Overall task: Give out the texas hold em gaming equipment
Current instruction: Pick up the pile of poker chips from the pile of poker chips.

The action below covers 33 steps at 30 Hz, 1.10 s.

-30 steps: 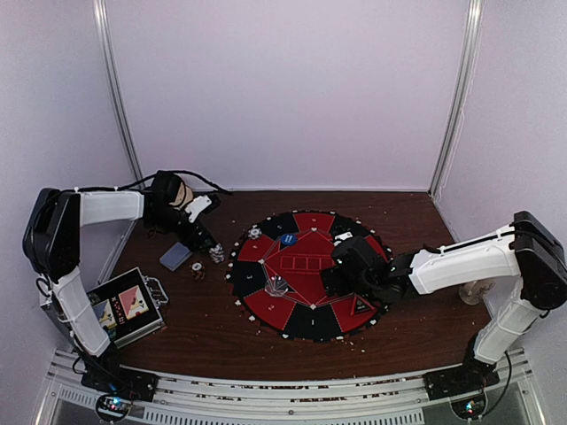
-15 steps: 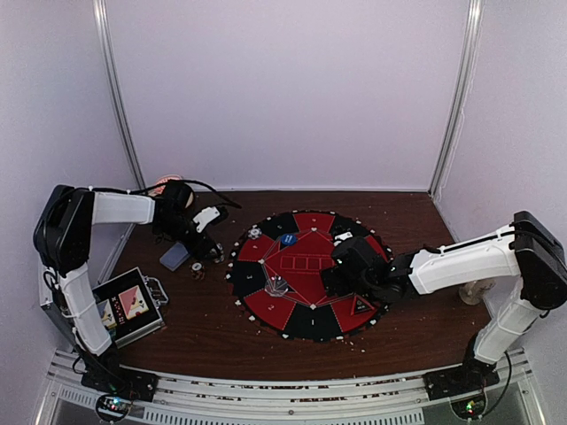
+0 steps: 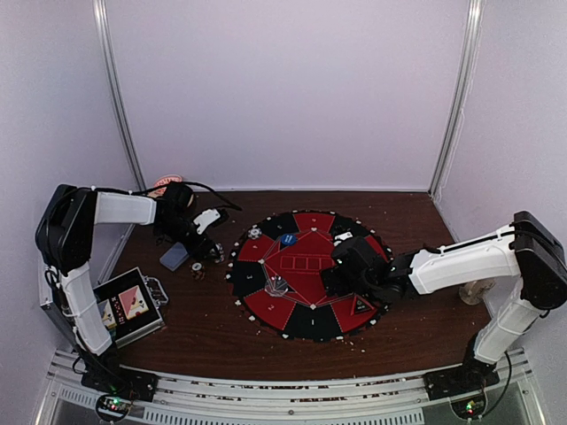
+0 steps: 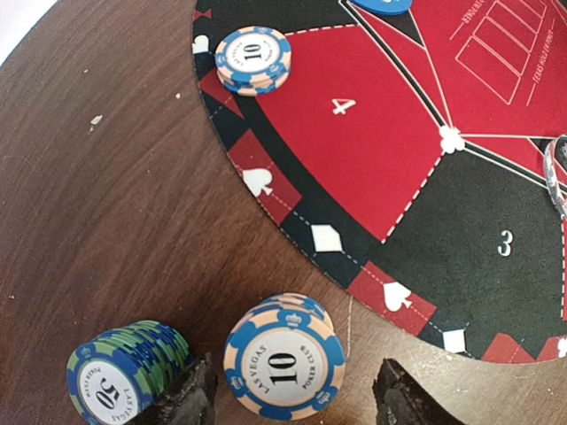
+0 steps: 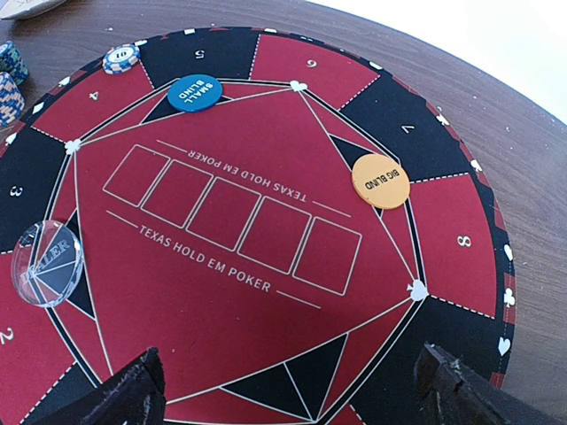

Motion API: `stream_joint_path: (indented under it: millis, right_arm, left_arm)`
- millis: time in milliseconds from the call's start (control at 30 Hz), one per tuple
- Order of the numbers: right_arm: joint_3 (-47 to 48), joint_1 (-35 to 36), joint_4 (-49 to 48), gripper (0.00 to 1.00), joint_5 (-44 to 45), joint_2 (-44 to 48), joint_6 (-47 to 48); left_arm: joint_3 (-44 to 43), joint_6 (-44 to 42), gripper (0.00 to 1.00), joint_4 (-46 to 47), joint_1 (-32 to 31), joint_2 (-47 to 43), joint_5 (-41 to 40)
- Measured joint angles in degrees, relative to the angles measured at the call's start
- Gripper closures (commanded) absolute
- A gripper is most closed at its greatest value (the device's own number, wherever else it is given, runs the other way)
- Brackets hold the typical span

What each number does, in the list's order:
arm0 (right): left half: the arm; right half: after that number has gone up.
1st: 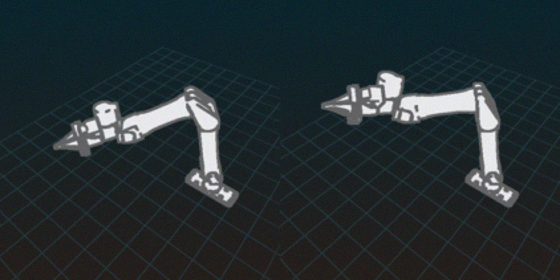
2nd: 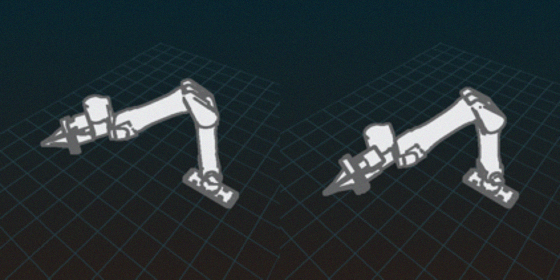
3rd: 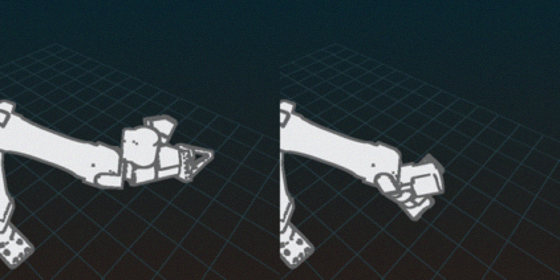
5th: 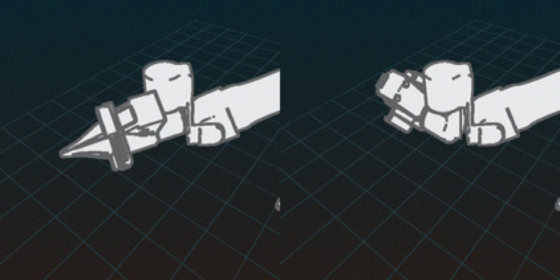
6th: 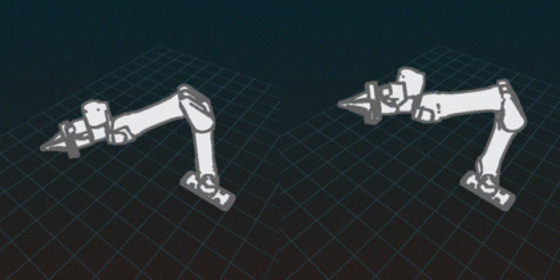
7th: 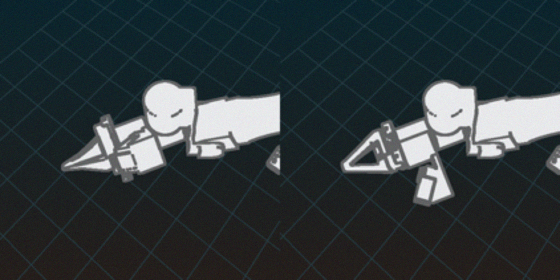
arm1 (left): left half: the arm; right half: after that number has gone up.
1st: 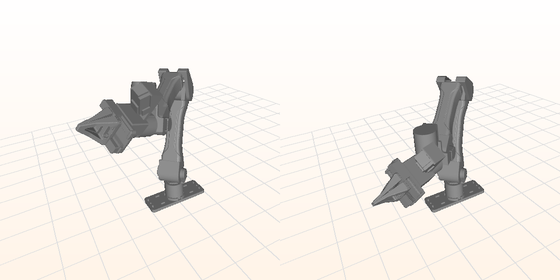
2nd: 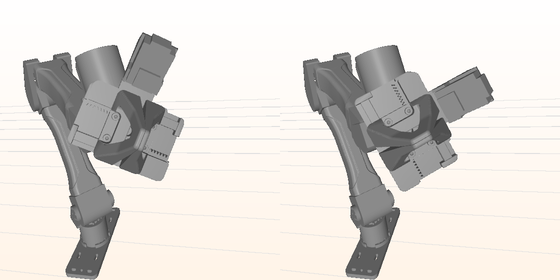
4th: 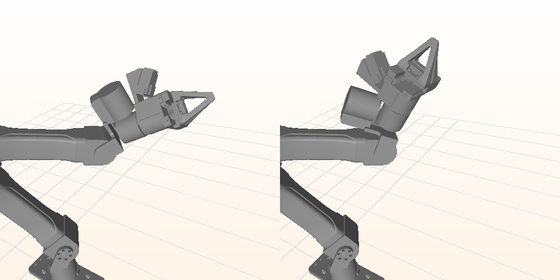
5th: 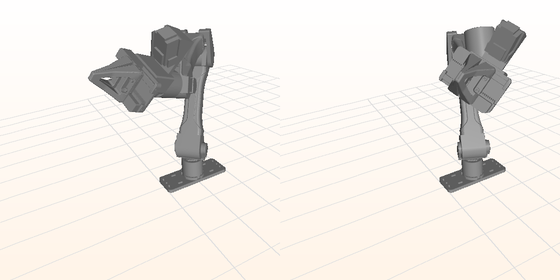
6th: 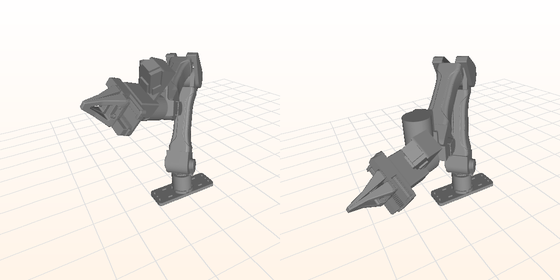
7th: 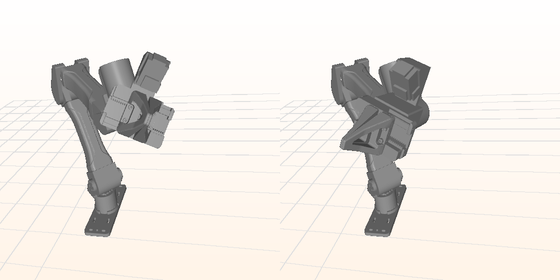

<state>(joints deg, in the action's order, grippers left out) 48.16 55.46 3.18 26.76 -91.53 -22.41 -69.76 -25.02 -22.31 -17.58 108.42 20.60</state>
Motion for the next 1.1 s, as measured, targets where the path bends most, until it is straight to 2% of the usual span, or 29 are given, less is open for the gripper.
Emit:
stream_joint_path:
  millis: [467, 700, 1100]
  right_arm:
    - [0.0, 0.0, 0.0, 0.0, 0.0, 0.0, 0.0]
    - [0.0, 0.0, 0.0, 0.0, 0.0, 0.0, 0.0]
    - [0.0, 0.0, 0.0, 0.0, 0.0, 0.0, 0.0]
  left_arm:
    - [0.0, 0.0, 0.49, 0.0, 0.0, 1.2, -0.3]
    - [0.0, 0.1, 0.5, 0.4, 0.0, 1.2, -0.5]
    - [0.0, 0.3, 0.67, 1.3, 0.0, 1.1, -0.7]
